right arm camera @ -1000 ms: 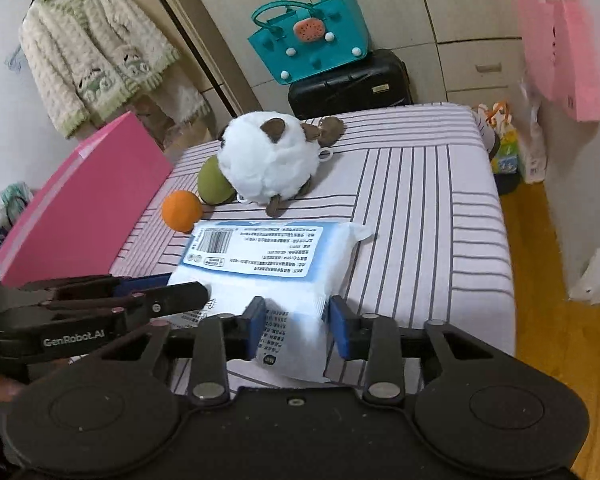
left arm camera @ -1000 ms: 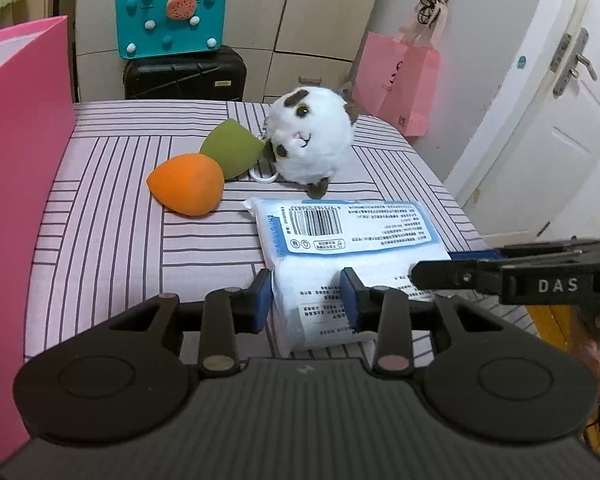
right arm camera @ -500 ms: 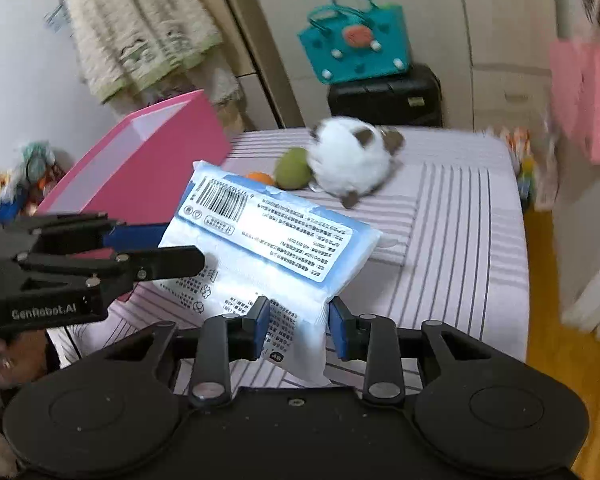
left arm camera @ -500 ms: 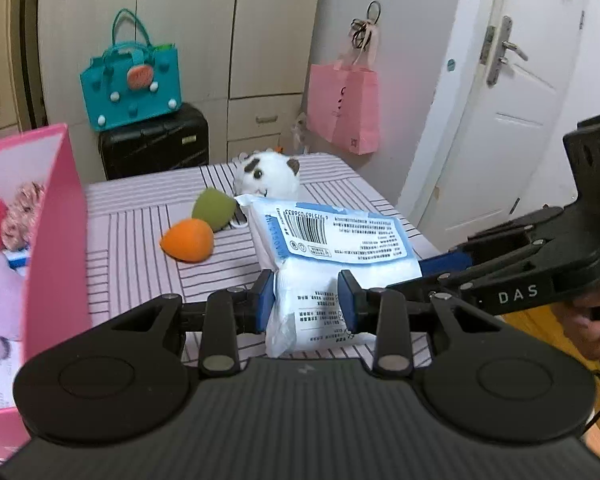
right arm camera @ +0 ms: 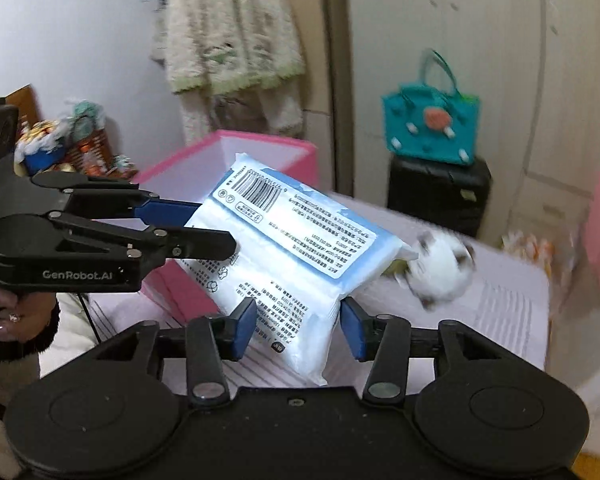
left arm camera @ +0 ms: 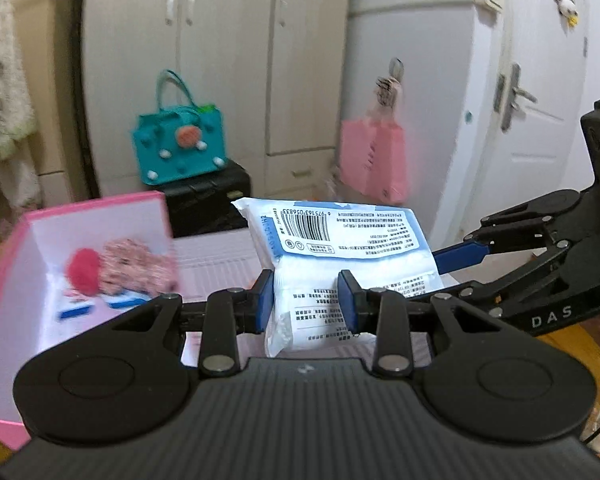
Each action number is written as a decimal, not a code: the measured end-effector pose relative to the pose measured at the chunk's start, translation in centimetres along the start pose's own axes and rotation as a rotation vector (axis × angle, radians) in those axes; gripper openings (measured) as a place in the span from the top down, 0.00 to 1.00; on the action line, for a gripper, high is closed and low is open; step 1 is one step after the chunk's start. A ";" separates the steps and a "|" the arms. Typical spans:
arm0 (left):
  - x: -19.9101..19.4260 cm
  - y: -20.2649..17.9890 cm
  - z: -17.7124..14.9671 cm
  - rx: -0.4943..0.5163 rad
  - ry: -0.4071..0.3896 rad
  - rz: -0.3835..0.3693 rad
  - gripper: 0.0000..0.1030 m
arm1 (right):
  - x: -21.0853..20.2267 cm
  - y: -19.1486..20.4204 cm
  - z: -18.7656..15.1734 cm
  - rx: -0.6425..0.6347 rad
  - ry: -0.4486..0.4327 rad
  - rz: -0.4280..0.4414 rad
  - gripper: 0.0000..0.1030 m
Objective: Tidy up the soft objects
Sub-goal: 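Lift the wipes pack with both tools and carry it over the pink box, then lower the wipes pack into the box and open both tools, then move both tools back toward the orange and green sponges on the bed, then close the left tool on the orange sponge while the right tool grips the green sponge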
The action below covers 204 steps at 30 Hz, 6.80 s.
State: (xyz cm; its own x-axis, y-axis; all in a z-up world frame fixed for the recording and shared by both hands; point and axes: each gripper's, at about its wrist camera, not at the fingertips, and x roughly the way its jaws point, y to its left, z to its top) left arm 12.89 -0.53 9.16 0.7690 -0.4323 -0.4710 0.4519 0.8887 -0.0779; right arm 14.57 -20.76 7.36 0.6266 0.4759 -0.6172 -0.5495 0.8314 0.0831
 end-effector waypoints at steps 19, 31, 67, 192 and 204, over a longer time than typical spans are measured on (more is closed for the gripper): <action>-4.9 12.5 1.3 -0.213 0.084 0.136 0.68 | 8.8 6.8 11.2 -0.205 0.000 0.182 0.35; 1.4 20.6 3.5 -0.276 0.248 0.189 0.68 | 16.0 5.7 13.0 -0.179 0.105 0.184 0.73; 8.3 22.0 2.8 -0.170 0.443 0.237 0.69 | 18.8 5.5 13.0 -0.150 0.207 0.114 0.60; 20.7 -0.3 -3.2 -0.274 0.165 0.275 0.61 | 14.8 -12.0 6.8 -0.337 0.201 0.205 0.54; 17.9 -2.0 -2.4 -0.237 0.191 0.234 0.61 | 11.4 -11.4 5.3 -0.217 0.202 0.150 0.54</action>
State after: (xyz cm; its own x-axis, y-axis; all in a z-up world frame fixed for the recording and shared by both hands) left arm 24.68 -9.70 -1.19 0.7309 -0.1973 -0.6534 0.1401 0.9803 -0.1392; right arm 30.93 -23.26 3.54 0.4195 0.5032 -0.7555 -0.7456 0.6657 0.0294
